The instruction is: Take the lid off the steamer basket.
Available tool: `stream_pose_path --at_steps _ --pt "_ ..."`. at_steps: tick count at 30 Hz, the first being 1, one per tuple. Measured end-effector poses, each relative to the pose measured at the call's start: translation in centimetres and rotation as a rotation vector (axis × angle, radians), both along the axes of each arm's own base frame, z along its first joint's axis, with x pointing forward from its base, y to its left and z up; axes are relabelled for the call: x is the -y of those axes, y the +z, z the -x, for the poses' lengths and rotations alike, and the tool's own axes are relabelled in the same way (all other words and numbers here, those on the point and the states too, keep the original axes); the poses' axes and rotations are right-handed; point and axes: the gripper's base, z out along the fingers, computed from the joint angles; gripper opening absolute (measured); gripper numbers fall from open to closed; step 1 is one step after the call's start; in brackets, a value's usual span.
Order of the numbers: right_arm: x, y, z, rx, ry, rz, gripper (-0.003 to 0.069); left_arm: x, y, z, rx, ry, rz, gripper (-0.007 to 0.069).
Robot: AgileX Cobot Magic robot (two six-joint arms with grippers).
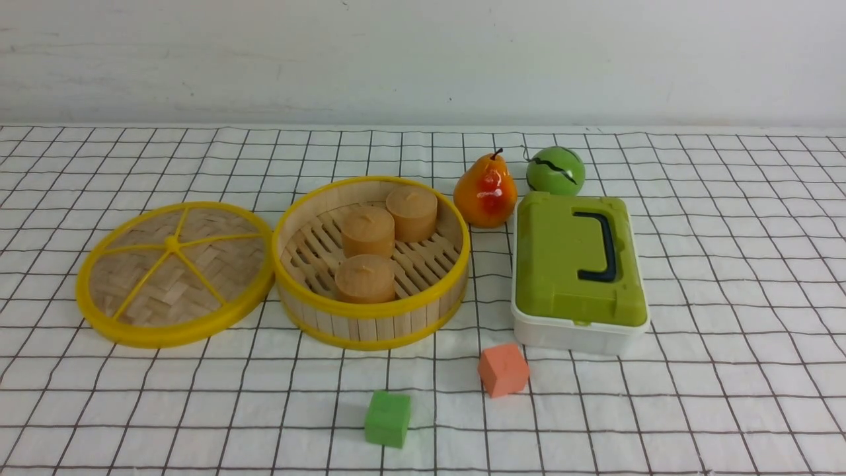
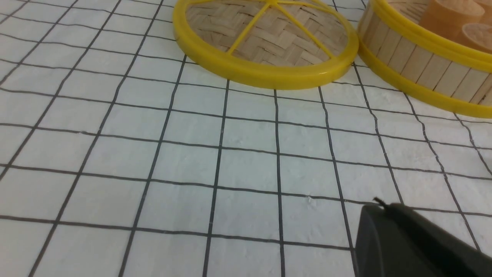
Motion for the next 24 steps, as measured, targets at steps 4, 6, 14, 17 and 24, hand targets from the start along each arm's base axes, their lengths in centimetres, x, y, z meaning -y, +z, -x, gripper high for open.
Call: stream_pose_path --at_steps 4,6,14,17,24 --pt "0.00 0.00 0.00 0.000 0.000 0.000 0.0240 0.00 0.00 0.00 0.000 0.000 0.000 -0.0008" --pt "0.00 0.00 0.00 0.000 0.000 0.000 0.0240 0.00 0.00 0.00 0.000 0.000 0.000 -0.0007" --pt "0.00 0.00 0.00 0.000 0.000 0.000 0.0240 0.00 0.00 0.00 0.000 0.000 0.000 0.0000" --pt "0.00 0.00 0.00 0.000 0.000 0.000 0.0240 0.00 0.00 0.00 0.000 0.000 0.000 0.0001" --pt "0.00 0.00 0.00 0.000 0.000 0.000 0.0240 0.00 0.00 0.00 0.000 0.000 0.000 0.0008"
